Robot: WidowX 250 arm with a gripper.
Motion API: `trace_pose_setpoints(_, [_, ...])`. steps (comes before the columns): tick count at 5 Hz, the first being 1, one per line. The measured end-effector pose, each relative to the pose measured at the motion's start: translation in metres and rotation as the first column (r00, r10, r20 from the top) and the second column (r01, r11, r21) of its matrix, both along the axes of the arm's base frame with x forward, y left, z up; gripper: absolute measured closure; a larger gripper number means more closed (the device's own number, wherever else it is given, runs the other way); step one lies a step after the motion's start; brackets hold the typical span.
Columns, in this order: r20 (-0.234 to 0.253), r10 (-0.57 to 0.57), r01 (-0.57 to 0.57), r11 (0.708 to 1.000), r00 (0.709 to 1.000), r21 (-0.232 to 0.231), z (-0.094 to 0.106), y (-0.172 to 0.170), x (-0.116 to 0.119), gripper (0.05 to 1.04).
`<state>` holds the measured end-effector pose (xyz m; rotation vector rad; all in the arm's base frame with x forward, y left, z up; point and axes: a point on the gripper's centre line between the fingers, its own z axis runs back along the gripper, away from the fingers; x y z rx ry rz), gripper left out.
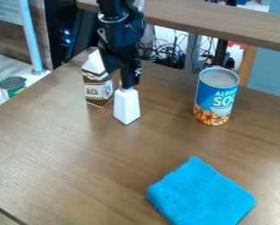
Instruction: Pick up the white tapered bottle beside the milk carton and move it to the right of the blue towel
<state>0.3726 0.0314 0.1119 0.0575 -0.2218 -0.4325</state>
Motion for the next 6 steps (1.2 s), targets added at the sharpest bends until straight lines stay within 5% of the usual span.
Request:
trace_pose_setpoints(1, [0.028,0.011,-0.011,1.000,1.000,-0.025,-0.009,-0.003,0.006,0.083])
trace_pose_setpoints(3, [-0.008,0.106,-0.106,0.989,0.994,-0.099,-0.029,0.004,0.014,0.083])
trace_pose_setpoints(4, [-0.007,0.121,-0.122,0.989,0.993,-0.084,-0.038,0.008,0.017,0.115])
trace_pose_setpoints(5, [-0.003,0.143,-0.143,0.987,0.990,-0.071,-0.046,0.011,0.014,0.383])
trace_pose_setpoints(6, [0.006,0.165,-0.164,0.983,0.986,-0.085,-0.049,0.009,0.013,0.441])
